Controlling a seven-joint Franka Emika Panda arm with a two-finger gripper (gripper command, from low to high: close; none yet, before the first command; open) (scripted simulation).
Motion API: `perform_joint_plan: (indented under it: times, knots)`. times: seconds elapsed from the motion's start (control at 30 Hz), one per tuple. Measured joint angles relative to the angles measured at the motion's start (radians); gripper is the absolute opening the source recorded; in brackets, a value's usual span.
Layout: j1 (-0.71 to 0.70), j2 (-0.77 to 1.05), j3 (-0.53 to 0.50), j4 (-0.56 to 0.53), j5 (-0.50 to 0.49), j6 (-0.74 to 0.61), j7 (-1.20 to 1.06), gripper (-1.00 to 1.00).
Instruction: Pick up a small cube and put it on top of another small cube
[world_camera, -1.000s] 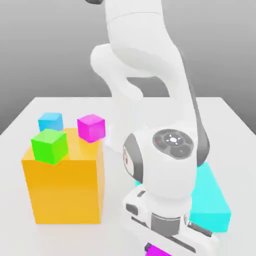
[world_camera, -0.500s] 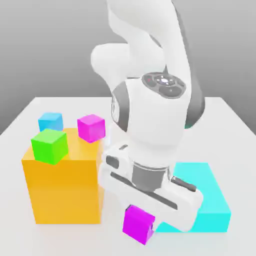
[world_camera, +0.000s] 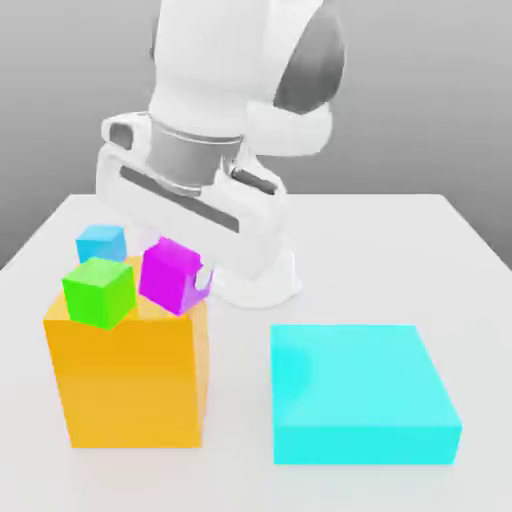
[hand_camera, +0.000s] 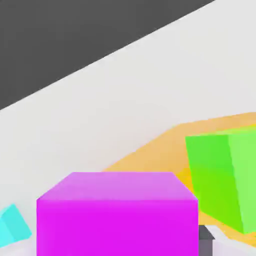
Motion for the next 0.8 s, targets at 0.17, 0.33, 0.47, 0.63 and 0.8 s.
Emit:
perform_joint_plan:
  times: [0.17,0.33,0.47,0.63,0.8]
  knots:
    - [0.012,-0.183,-0.072,-0.060,0.061,-0.105,-0.141,-1.00]
    - [0.033,-0.355,-0.153,-0.125,0.118,-0.197,-0.275,-1.00]
    - [0.030,-0.338,-0.171,-0.231,0.123,-0.072,-0.298,-1.00]
    - [0.029,-0.330,-0.172,-0.252,0.122,-0.043,-0.300,1.00]
    - [0.028,-0.351,-0.167,-0.208,0.121,-0.108,-0.300,1.00]
